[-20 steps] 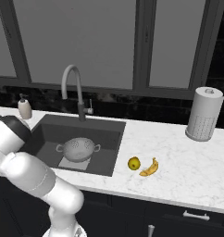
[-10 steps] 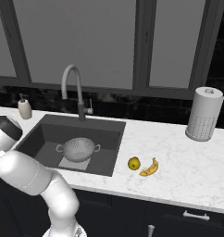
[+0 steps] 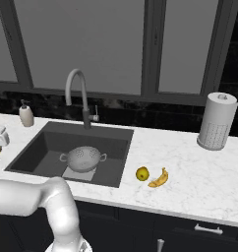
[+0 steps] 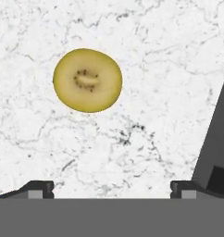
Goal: Put the colander in the sink, put the kiwi, pear, banana in the colander, and turn on the sink faucet and pour water over the colander.
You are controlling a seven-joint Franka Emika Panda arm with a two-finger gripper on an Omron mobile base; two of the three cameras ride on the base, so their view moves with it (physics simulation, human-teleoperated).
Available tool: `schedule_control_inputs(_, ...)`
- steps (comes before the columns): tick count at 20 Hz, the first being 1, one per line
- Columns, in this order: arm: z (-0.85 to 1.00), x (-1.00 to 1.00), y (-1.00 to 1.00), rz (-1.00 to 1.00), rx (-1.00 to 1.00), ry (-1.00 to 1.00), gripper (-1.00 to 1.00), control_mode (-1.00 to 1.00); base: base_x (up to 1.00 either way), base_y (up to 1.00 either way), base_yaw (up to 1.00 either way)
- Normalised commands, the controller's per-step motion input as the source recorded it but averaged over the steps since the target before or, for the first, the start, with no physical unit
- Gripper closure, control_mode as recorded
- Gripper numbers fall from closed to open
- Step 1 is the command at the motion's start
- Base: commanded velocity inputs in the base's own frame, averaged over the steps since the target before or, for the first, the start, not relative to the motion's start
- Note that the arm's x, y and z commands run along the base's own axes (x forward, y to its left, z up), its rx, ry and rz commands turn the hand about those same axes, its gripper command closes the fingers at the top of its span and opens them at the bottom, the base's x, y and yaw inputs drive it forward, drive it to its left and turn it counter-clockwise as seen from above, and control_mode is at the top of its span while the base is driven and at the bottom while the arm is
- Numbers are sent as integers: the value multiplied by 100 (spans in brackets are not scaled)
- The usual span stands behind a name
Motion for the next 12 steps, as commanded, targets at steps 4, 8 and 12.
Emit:
schedule_control_inputs(4, -33, 11, 19, 0, -4, 0, -100, -100, 0, 0, 0)
schedule_control_inputs(8, -37, 24, 4, 0, -2, 0, -100, -100, 0, 0, 0)
schedule_control_inputs(12, -28, 31, 13, 0, -3, 0, -100, -100, 0, 0, 0)
